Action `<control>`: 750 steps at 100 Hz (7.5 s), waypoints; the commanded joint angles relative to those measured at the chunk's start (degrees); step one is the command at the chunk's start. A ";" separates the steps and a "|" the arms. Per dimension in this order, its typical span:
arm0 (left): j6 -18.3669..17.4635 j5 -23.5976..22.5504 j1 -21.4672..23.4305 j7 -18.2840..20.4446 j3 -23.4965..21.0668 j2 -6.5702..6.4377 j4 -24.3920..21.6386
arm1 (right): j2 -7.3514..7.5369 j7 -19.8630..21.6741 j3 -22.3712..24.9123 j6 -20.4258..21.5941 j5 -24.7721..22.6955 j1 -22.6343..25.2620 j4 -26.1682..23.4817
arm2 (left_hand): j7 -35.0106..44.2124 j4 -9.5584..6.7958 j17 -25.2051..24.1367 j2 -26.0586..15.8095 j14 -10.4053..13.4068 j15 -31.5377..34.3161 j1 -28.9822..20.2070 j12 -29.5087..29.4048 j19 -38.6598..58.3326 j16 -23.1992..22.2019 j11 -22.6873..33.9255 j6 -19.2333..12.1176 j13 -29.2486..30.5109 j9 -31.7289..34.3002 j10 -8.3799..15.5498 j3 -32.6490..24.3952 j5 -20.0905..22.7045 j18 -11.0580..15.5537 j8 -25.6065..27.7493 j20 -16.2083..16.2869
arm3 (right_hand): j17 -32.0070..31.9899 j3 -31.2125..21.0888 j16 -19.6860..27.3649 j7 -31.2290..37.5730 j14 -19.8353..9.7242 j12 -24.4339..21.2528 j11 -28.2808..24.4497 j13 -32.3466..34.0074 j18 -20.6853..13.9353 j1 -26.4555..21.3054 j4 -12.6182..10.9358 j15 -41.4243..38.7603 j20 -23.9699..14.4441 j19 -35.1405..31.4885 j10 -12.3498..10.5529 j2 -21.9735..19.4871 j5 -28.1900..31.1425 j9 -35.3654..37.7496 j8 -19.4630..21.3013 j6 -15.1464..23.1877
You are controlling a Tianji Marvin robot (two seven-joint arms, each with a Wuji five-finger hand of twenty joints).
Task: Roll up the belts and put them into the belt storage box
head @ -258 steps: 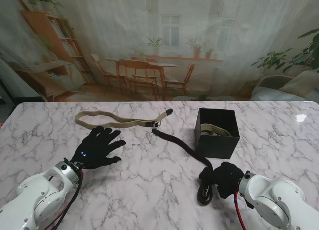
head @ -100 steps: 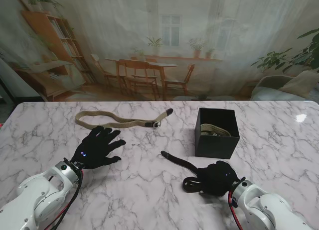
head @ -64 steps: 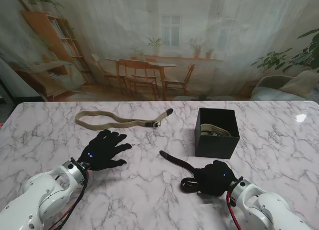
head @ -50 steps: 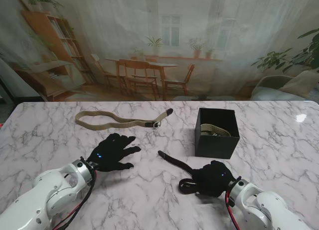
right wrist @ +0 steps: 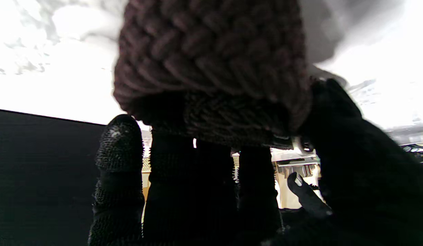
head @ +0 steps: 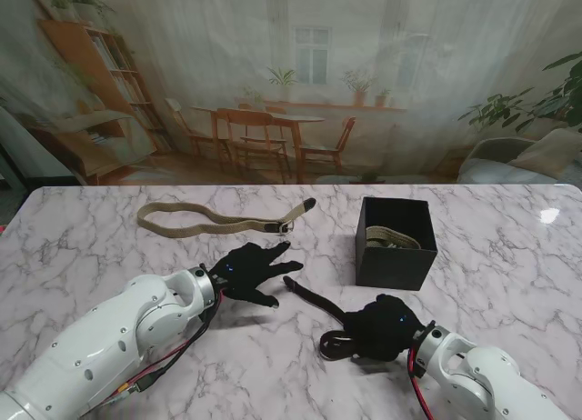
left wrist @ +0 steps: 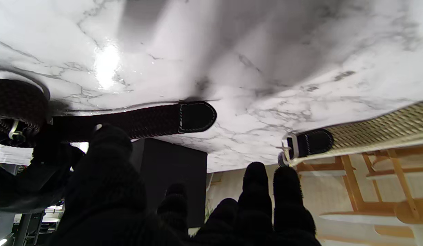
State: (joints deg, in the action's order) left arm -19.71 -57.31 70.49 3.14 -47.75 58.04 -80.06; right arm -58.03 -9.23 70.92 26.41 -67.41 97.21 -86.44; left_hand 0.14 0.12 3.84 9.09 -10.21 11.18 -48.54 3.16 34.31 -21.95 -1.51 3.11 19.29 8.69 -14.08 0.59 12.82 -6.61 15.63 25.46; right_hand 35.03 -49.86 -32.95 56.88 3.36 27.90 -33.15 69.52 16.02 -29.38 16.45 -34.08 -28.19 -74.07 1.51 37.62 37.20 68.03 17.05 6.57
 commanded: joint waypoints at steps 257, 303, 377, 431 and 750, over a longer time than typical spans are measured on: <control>6.06 10.36 -8.82 3.91 13.68 2.69 6.77 | -0.23 -0.11 -0.20 -1.83 -0.05 0.71 -1.51 | 41.86 -0.91 33.22 8.07 -0.89 30.46 -22.75 41.01 41.37 -25.61 27.57 1.24 38.83 49.46 5.38 -8.04 29.10 -2.32 16.09 13.08 | -8.21 -4.21 0.62 -1.33 -1.55 3.03 2.65 -4.32 2.99 -7.71 -2.68 4.60 -1.32 6.11 -4.14 -4.80 2.78 1.35 -0.25 14.51; 4.67 3.69 -5.74 4.39 8.88 1.16 3.46 | -0.27 -0.46 -0.02 -2.37 -0.25 0.92 -1.62 | 47.46 -1.75 33.25 10.98 0.22 34.47 -18.17 46.09 43.53 -30.26 29.25 -2.85 39.62 50.70 6.64 -15.89 30.22 1.21 19.60 17.47 | -8.48 -3.70 0.86 -2.20 -1.31 2.80 3.13 -4.94 3.12 -6.74 -2.78 5.05 -1.58 6.38 -3.78 -4.91 1.77 0.60 -0.77 13.89; 4.80 -3.95 2.12 7.55 -1.46 -0.74 0.67 | -0.27 0.11 -0.62 -5.84 -0.61 0.90 -1.39 | 47.97 -1.21 32.11 11.07 0.34 34.29 -17.05 47.15 42.66 -30.19 28.66 -3.27 38.58 50.17 6.91 -18.43 29.63 1.32 19.54 17.88 | -9.23 -3.30 1.19 0.73 -0.58 2.81 3.65 -8.70 3.23 -4.14 -3.29 6.39 -2.17 6.51 -1.63 -4.51 6.12 -5.74 2.31 13.10; 3.62 -3.02 4.53 8.10 -3.47 -0.72 -1.16 | -0.51 -3.28 -2.38 -6.85 -0.21 -0.49 0.73 | 45.42 -0.11 30.31 8.54 0.39 30.68 -19.69 46.05 39.49 -28.89 26.48 -2.25 36.95 49.03 7.80 -13.22 28.36 0.44 17.89 17.59 | -1.57 -4.62 -2.58 -5.31 -1.37 2.78 -5.83 4.94 1.11 -7.22 -3.06 -6.61 -2.40 1.12 -5.42 -4.37 0.79 10.34 -5.04 7.46; 0.27 -10.91 18.21 1.12 -19.71 -0.24 -12.40 | 2.47 38.44 3.56 -1.05 2.52 2.06 -14.89 | 24.54 -0.07 21.27 1.05 -2.36 21.58 -13.84 26.55 30.95 -23.90 25.21 2.31 28.11 38.31 5.20 -2.67 24.24 -3.27 17.96 14.94 | -17.56 -10.41 8.30 -28.24 1.38 -3.51 9.37 -24.09 3.65 5.93 -15.14 17.67 -0.36 15.13 4.48 -8.08 -8.15 -31.49 17.57 2.06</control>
State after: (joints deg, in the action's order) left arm -19.42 -68.34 88.73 3.22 -67.67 57.71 -92.41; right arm -55.48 28.68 74.84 26.08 -65.85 98.59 -102.34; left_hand 25.26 0.72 25.81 11.54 -10.74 32.81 -60.30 30.22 65.73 -46.15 24.27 4.08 47.82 47.59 -8.12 -3.32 38.28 -9.34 32.95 41.05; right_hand 19.01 -66.07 -23.99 18.19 4.26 23.86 -27.13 47.93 17.65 -24.50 -2.31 -15.99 -27.05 -59.51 7.98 29.57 21.23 46.24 30.98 6.48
